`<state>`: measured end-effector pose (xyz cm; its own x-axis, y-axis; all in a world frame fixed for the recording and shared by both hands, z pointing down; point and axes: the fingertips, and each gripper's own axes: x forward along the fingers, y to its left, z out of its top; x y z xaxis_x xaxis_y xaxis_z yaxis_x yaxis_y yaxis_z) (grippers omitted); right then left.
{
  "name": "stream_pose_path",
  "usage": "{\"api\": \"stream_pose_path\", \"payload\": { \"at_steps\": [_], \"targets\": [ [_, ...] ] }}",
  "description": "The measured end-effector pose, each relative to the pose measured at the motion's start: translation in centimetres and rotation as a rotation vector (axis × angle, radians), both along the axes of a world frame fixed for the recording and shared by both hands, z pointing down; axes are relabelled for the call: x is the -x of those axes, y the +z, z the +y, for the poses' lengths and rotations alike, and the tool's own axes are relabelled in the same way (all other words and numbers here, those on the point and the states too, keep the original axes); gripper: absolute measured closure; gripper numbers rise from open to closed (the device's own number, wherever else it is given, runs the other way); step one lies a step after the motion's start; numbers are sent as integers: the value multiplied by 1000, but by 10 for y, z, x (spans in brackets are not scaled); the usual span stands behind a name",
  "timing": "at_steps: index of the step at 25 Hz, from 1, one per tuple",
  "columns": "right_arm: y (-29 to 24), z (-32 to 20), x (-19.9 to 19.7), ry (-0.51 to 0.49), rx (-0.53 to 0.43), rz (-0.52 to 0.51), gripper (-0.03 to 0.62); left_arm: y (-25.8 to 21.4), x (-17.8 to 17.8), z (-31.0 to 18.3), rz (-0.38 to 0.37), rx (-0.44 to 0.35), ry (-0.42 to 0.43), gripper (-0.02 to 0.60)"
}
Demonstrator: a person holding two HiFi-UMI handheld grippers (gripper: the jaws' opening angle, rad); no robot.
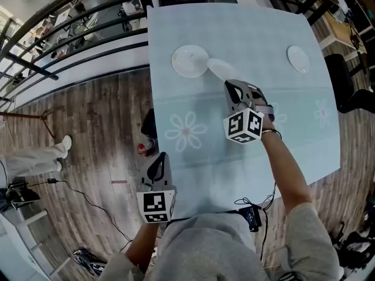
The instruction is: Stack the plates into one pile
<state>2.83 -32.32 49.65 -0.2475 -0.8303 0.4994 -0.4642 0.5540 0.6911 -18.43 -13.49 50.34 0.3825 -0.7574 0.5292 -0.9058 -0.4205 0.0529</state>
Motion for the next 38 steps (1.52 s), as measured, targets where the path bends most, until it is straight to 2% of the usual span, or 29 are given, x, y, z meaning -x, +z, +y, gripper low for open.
{"api": "stream_pose_path", "payload": {
  "at_steps": [5,10,16,22,25,31,35,38],
  "targets": [
    [13,-34,52,-96,-12,41,569,4,6,-2,-8,5,-26,566],
    [40,-60,88,-142,-3,87,569,9,7,1,-3,12,-41,565],
    [76,-77,115,-169,47,133,569,11,20,2,-8,24,-80,566],
    [105,-78,120,-205,104,196,568,15,27,9,-20,48,-109,566],
    [114,-69,118,-203,159,187,566,16,28,14,-22,47,-108,566],
    [120,-61,119,-178,203,129,563,12,30,16,-21,34,-114,566],
    [115,-57,116,-148,253,49,505,8,28,19,-16,28,-117,566],
    [105,-51,114,-133,249,6,503,11,26,23,-13,32,-111,565]
  ]
}}
